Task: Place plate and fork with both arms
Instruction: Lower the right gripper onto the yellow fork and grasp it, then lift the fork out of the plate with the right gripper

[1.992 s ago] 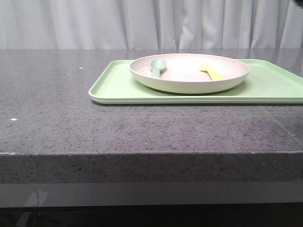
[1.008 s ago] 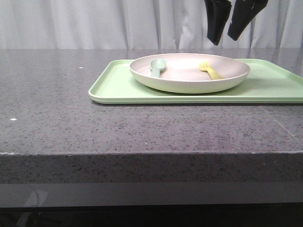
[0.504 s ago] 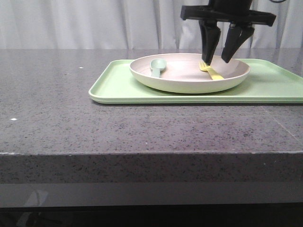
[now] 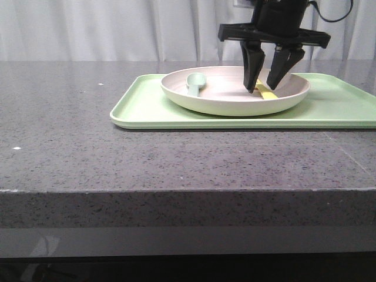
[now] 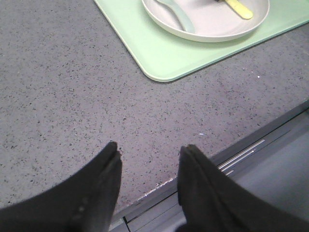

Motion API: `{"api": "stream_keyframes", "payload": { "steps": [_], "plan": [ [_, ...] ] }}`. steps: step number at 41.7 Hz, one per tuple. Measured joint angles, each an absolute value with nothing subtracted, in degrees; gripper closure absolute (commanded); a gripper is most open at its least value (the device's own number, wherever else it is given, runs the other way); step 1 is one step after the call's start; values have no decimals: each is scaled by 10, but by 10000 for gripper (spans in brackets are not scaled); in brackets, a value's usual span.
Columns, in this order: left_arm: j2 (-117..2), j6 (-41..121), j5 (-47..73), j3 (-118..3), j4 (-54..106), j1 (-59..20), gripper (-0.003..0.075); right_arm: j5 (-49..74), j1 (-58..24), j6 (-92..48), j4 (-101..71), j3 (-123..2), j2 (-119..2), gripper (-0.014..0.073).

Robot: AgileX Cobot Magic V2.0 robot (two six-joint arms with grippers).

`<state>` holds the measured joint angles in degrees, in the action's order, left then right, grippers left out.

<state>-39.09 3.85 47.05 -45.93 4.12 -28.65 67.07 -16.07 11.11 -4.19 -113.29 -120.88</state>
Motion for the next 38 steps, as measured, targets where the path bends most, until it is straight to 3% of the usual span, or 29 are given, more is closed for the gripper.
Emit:
{"api": "stream_keyframes", "payload": {
  "steps": [3, 13, 38],
  "plan": [
    [-391, 39, 471, -459, 41, -286, 427, 671, -160, 111, -43, -1136, -1213, 270],
    [-391, 39, 471, -459, 41, -286, 427, 672, -160, 111, -52, -1138, -1214, 439],
    [-391, 39, 471, -459, 41, -286, 427, 683, -159, 111, -49, -1145, -1187, 442]
  ]
}}
